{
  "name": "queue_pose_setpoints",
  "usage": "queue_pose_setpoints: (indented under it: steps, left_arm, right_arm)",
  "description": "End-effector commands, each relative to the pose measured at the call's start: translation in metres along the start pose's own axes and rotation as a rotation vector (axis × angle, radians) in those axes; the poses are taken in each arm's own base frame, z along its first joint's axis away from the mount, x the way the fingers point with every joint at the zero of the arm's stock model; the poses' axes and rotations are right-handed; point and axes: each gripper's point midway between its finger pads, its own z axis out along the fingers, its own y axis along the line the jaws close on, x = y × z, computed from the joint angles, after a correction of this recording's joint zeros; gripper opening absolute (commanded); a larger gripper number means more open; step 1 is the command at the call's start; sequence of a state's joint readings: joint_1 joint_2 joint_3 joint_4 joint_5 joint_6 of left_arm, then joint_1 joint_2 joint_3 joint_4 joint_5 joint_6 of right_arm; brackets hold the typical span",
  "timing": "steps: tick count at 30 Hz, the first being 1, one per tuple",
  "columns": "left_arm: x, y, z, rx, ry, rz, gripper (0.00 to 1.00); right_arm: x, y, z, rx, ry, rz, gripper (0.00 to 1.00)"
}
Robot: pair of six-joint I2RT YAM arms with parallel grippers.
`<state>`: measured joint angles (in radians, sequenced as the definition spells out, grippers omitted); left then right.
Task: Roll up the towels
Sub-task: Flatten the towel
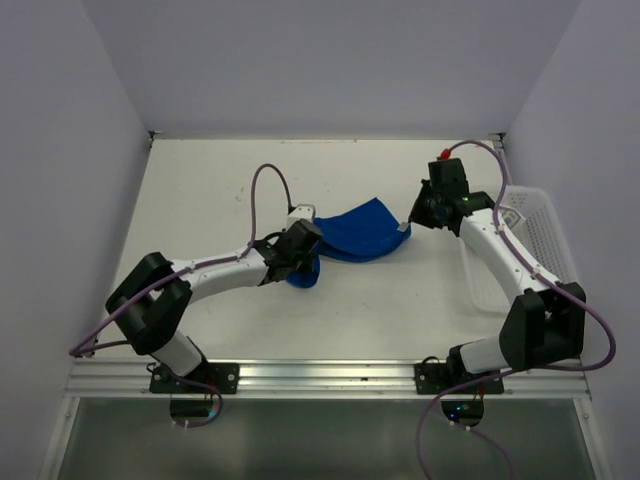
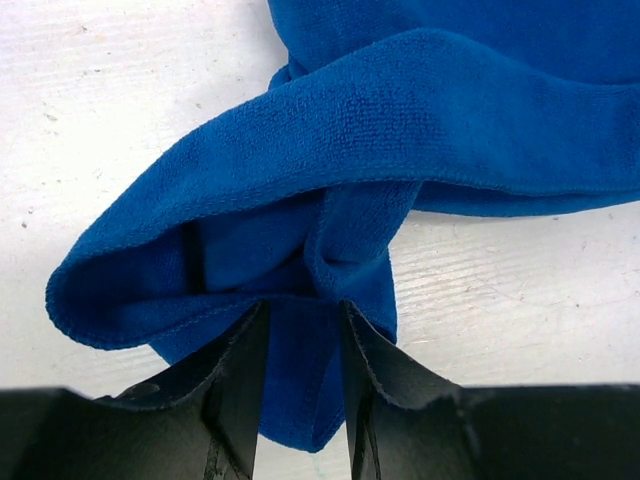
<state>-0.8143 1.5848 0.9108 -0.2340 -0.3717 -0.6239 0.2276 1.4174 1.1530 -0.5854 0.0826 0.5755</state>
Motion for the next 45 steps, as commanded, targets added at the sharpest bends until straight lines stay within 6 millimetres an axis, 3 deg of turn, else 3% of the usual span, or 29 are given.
queue_pose_setpoints:
  steps: [1,12,22,30,33,37,41,45]
  left_arm:
    - [-0.002,-0.002,0.003,-0.006,-0.015,0.026,0.37]
    - [-0.003,-0.010,0.003,0.034,-0.023,0.005,0.50]
    - [0.008,-0.004,0.013,0.005,0.000,0.028,0.51]
    - [0.013,0.013,0.018,-0.084,0.011,0.062,0.50]
    - [0.019,0.018,0.021,-0.103,0.020,0.072,0.49]
    - [0.026,0.023,0.022,-0.117,0.031,0.079,0.35]
    - [0.023,0.027,0.016,-0.126,0.012,0.068,0.27]
    - [0.013,0.030,0.004,-0.129,-0.013,0.052,0.26]
  right_arm:
    - [-0.004,0.003,0.004,-0.022,-0.011,-0.003,0.00]
    - [0.002,0.000,0.007,-0.020,0.001,-0.006,0.00]
    - [0.005,0.000,0.010,-0.023,0.010,-0.003,0.00]
    - [0.007,-0.001,0.009,-0.023,0.010,-0.004,0.00]
    - [0.006,-0.002,0.010,-0.020,0.008,-0.002,0.00]
    - [0.006,-0.005,0.010,-0.014,0.006,-0.003,0.00]
    - [0.003,-0.010,0.009,-0.001,0.001,-0.004,0.00]
    - [0.003,-0.014,0.011,0.011,0.005,-0.004,0.00]
